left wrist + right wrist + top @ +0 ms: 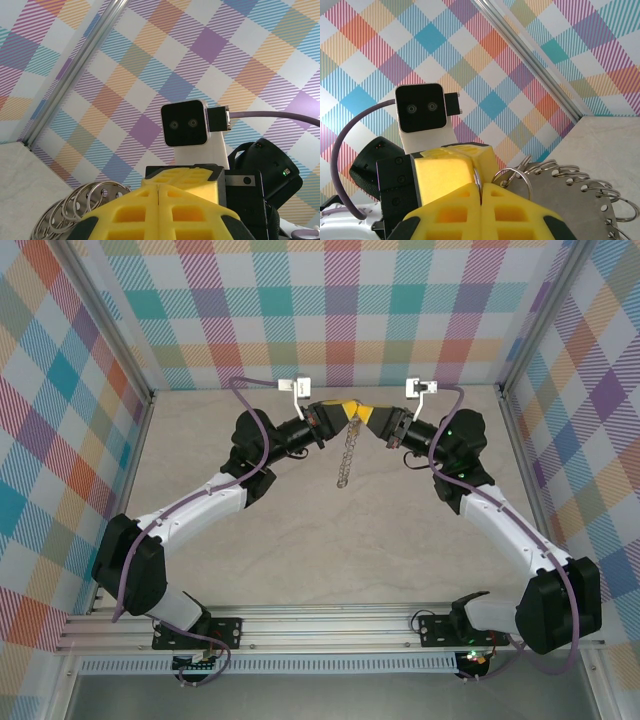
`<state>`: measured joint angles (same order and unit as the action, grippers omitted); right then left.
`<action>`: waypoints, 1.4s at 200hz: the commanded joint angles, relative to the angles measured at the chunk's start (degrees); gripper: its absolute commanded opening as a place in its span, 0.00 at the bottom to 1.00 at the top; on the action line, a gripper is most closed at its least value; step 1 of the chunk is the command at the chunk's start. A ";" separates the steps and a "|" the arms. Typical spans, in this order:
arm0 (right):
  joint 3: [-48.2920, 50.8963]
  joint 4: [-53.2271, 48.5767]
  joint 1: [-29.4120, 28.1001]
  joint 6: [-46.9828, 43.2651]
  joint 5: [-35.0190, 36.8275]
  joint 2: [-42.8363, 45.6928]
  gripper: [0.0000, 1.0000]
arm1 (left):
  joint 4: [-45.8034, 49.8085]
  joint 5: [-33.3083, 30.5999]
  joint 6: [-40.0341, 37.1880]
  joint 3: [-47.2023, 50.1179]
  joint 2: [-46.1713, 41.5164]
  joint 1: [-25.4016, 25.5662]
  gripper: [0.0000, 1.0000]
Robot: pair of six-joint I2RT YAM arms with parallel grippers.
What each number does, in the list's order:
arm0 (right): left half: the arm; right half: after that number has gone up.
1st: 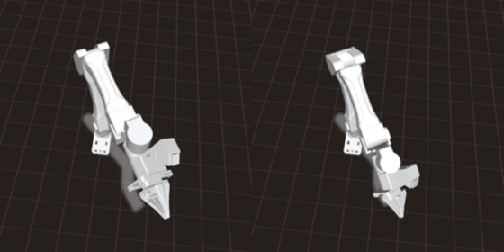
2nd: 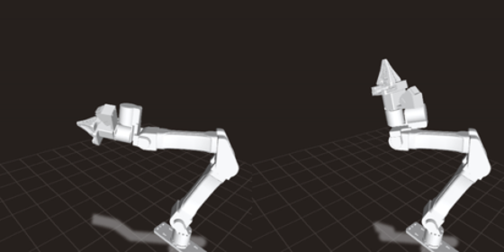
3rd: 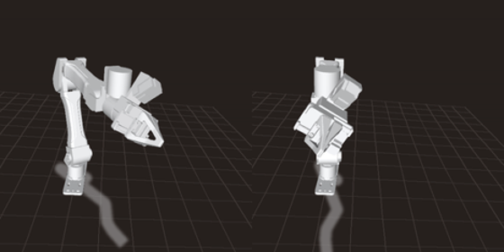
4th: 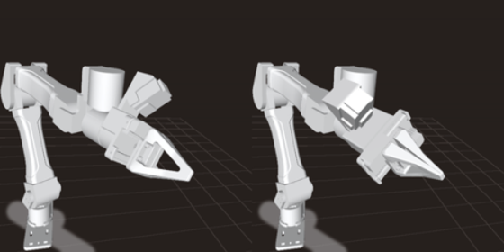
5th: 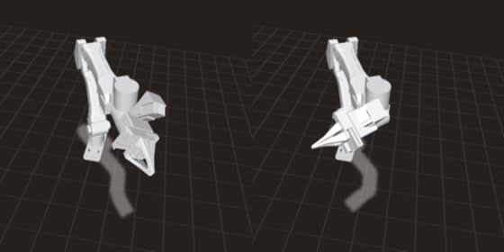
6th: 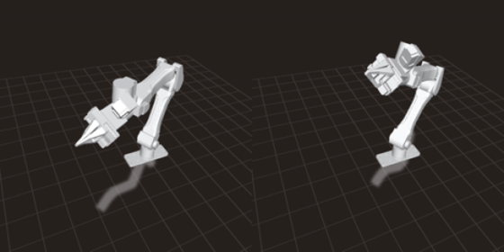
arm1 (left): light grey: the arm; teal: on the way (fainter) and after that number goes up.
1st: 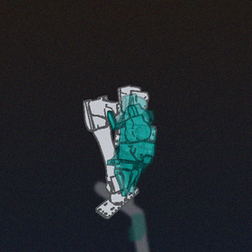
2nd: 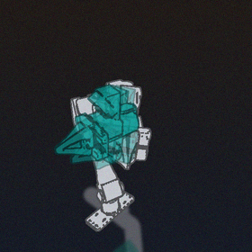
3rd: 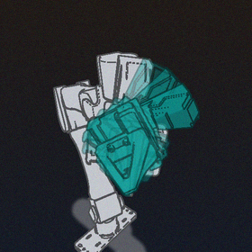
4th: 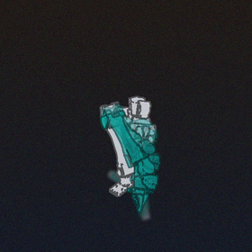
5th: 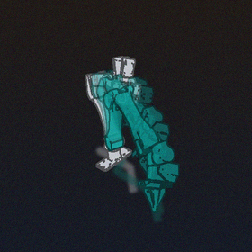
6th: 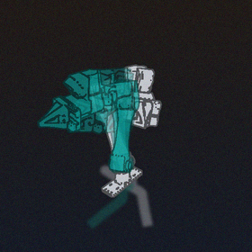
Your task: Put the keys on the keyring
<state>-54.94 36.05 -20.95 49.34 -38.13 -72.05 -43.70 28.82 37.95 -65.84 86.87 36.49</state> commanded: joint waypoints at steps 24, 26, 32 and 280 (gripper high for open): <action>1.03 1.69 -1.82 1.15 -1.59 0.28 0.00 | -4.11 -1.08 0.39 -2.27 -0.50 0.42 0.00; 0.94 1.62 -1.84 1.12 -1.59 0.25 0.00 | -3.89 -1.19 0.42 -2.27 -0.52 0.40 0.00; 0.72 1.37 -1.75 0.89 -1.72 0.19 0.00 | -3.12 -1.37 0.19 -2.36 -0.69 0.42 0.00; -18.64 -17.54 9.00 -9.82 -31.51 -15.37 0.00 | 45.68 27.78 -21.09 -29.18 9.57 -10.65 0.33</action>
<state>-71.31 16.84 -12.34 39.79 -66.83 -87.05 -1.06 50.87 18.24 -91.46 95.09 26.30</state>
